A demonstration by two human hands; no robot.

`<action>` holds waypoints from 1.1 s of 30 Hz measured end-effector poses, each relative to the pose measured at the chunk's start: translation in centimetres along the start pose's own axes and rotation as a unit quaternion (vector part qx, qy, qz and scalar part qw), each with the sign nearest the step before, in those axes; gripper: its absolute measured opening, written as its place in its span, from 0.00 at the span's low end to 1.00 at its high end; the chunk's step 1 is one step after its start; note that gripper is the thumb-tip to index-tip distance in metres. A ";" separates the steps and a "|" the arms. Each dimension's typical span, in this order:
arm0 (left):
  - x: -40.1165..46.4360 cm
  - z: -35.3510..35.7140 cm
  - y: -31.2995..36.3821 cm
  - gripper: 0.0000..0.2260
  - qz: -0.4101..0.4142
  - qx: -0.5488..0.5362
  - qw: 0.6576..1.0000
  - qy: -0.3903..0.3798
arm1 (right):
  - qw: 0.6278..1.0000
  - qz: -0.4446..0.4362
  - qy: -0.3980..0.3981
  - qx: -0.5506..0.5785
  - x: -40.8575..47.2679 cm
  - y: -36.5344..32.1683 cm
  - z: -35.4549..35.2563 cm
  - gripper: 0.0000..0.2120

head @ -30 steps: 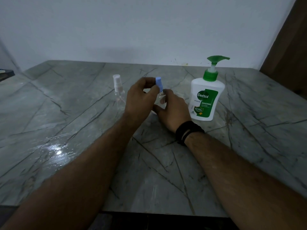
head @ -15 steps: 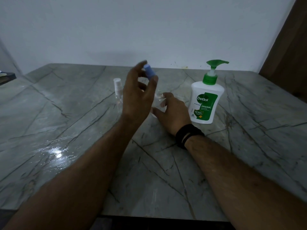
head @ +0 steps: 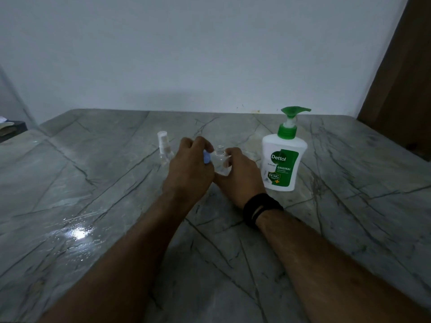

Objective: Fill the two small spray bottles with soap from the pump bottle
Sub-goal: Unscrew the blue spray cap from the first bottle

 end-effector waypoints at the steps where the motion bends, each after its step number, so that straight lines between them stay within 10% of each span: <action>1: 0.0 0.0 0.0 0.12 -0.008 0.007 1.000 -0.013 | 1.000 -0.002 -0.001 0.003 -0.1 0.0 0.0 0.28; 14: -0.1 2.4 -1.4 0.16 -0.010 0.080 0.980 -0.179 | 1.000 -0.008 -0.013 -0.008 -0.2 -0.2 -0.2 0.29; 25: 0.0 2.9 -1.3 0.17 -0.019 0.048 0.987 -0.153 | 1.000 -0.007 -0.023 -0.008 -0.3 -0.2 0.0 0.32; 33: -0.3 2.9 -2.0 0.15 -0.016 0.021 0.988 -0.151 | 0.981 -0.185 0.035 -0.055 -2.4 -5.5 -1.0 0.28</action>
Point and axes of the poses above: each hand's wrist, its own x-axis towards the middle knuckle, its own z-axis out of the palm, y = z × x, the point moved 2 cm from there along x, towards the middle knuckle, and after that the axes turned 15 degrees about x, right-handed, at the moved point
